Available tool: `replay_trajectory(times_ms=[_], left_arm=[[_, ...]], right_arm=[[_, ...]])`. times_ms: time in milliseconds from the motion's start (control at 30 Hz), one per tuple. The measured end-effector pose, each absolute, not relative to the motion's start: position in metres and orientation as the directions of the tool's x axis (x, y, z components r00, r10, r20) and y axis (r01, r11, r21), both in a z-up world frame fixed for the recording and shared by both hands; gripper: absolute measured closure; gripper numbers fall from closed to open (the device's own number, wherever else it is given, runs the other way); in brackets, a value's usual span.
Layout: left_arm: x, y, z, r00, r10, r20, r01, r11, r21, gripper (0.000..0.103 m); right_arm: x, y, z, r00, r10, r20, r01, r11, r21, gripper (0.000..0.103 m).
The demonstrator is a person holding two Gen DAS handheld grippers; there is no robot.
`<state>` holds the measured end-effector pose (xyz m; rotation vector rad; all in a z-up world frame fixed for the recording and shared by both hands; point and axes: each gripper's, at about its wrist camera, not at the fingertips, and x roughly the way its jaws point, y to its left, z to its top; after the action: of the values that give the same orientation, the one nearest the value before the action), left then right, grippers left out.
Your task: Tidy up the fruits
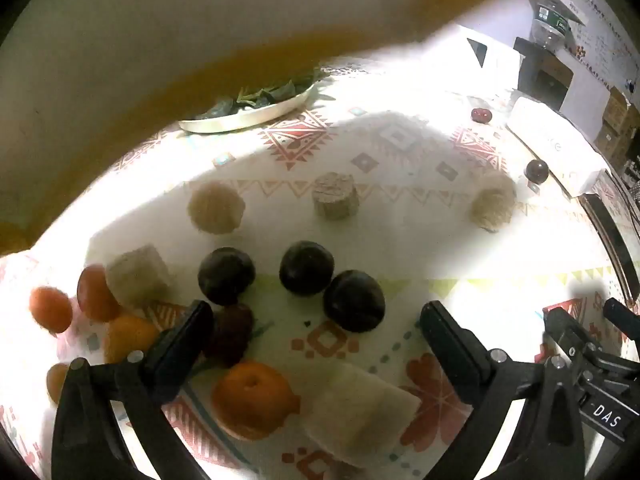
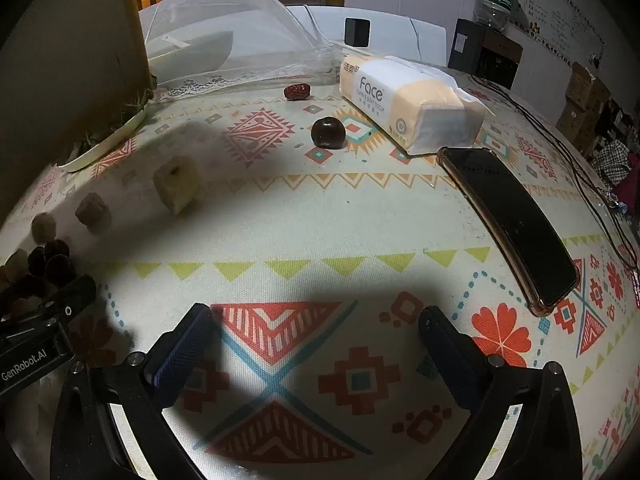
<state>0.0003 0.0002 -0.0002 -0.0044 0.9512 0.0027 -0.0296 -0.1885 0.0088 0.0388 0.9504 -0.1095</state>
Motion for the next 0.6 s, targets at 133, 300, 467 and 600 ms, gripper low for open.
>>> replay_trajectory(times_ms=[133, 300, 467, 600], left_arm=[[0.0001, 0.0001, -0.0001, 0.583, 0.002, -0.813, -0.004, 1.000, -0.001, 0.000], [0.0002, 0.0001, -0.0001, 0.583, 0.002, -0.812, -0.004, 1.000, -0.001, 0.000], [0.0001, 0.0001, -0.0001, 0.583, 0.002, -0.812, -0.004, 1.000, -0.001, 0.000], [0.0001, 0.0001, -0.0001, 0.583, 0.002, -0.812, -0.004, 1.000, -0.001, 0.000]], right_arm=[[-0.0291, -0.1887, 0.0088, 0.577, -0.076, -0.814, 0.110, 0.994, -0.014, 0.000], [-0.0298, -0.1886, 0.0090, 0.580, -0.076, -0.811, 0.111, 0.994, -0.014, 0.000], [-0.0298, -0.1886, 0.0088, 0.581, -0.076, -0.810, 0.111, 0.994, -0.014, 0.000], [-0.0298, -0.1886, 0.0088, 0.581, -0.076, -0.810, 0.111, 0.994, -0.014, 0.000]])
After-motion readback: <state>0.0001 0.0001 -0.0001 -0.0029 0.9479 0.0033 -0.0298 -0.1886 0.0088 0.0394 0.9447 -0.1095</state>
